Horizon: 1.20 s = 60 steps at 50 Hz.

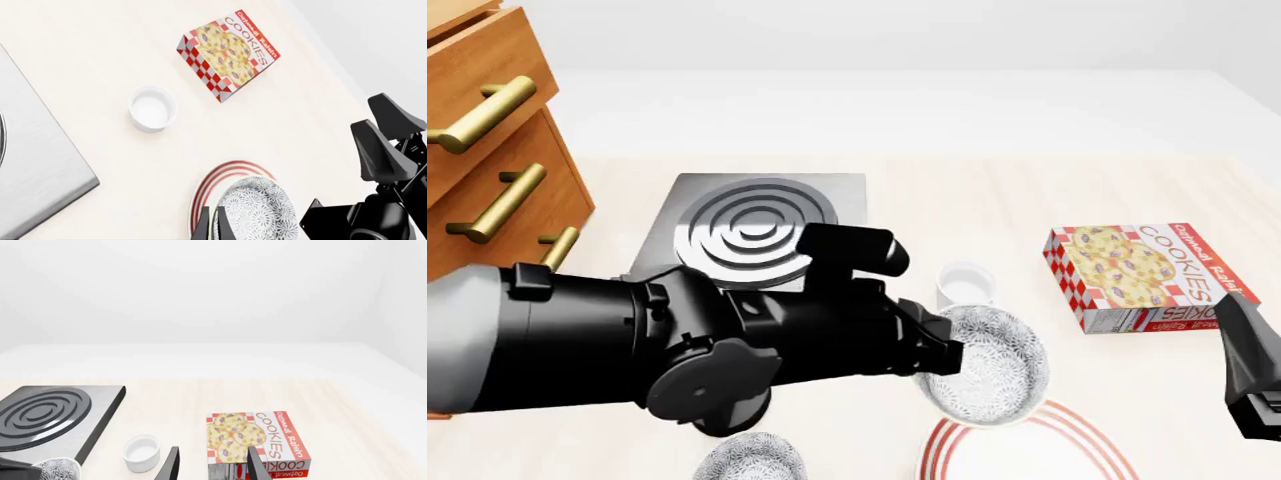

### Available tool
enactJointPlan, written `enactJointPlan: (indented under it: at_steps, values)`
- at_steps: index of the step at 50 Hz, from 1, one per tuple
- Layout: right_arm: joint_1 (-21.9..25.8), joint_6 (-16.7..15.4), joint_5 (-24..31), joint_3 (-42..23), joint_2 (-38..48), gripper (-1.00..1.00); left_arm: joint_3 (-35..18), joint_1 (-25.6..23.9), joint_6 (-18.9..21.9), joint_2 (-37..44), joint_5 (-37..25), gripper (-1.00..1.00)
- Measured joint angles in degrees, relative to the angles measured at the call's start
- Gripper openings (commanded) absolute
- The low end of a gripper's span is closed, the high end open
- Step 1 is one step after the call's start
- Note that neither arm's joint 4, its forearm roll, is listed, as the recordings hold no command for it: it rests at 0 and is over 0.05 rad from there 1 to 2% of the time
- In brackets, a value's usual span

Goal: Pick the akita bowl on the wooden cabinet and place it on the plate.

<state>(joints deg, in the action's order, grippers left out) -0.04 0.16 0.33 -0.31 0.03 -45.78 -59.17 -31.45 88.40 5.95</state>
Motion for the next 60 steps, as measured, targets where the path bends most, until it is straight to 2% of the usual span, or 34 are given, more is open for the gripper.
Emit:
enactJointPlan:
  at_steps: [60]
  values:
    - [0.00,0.00,0.00,0.00,0.00,1.00,0.72,-0.69,-0.97,5.34,3.82,-1.00]
